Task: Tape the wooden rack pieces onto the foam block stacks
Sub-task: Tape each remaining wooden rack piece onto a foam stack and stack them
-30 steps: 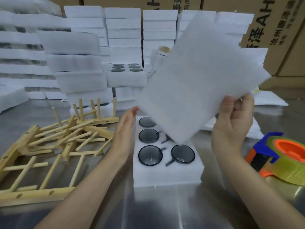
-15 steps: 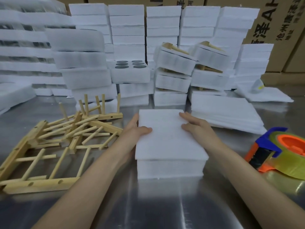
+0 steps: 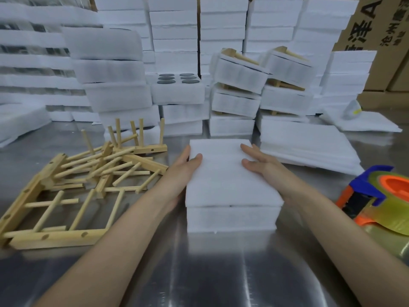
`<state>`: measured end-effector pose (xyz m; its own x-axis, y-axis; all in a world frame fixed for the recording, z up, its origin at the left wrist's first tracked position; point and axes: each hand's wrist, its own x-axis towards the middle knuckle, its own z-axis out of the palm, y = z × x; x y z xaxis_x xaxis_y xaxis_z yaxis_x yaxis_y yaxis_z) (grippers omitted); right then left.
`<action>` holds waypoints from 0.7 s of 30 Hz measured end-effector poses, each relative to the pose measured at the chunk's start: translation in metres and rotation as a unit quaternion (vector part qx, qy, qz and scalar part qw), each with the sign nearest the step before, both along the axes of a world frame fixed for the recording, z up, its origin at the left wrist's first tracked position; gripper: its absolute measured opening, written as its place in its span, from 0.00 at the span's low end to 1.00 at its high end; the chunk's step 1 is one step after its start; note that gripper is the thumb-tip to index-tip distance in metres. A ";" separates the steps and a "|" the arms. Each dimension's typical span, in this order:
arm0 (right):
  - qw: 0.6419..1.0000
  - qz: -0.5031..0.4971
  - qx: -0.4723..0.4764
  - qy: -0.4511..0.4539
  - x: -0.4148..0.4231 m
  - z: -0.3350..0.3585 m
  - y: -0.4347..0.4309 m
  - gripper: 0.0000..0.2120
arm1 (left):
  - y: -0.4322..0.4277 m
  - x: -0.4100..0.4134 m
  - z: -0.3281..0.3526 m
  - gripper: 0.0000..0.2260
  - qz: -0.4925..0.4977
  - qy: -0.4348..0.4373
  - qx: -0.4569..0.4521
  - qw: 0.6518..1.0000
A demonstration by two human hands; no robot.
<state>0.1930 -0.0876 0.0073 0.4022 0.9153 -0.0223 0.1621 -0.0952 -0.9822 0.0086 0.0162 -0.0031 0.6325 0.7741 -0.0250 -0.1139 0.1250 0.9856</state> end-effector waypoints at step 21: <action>0.998 -0.032 -0.035 0.046 0.008 -0.002 0.015 0.20 | 0.033 -0.023 -0.002 0.13 0.264 0.594 0.427 0.628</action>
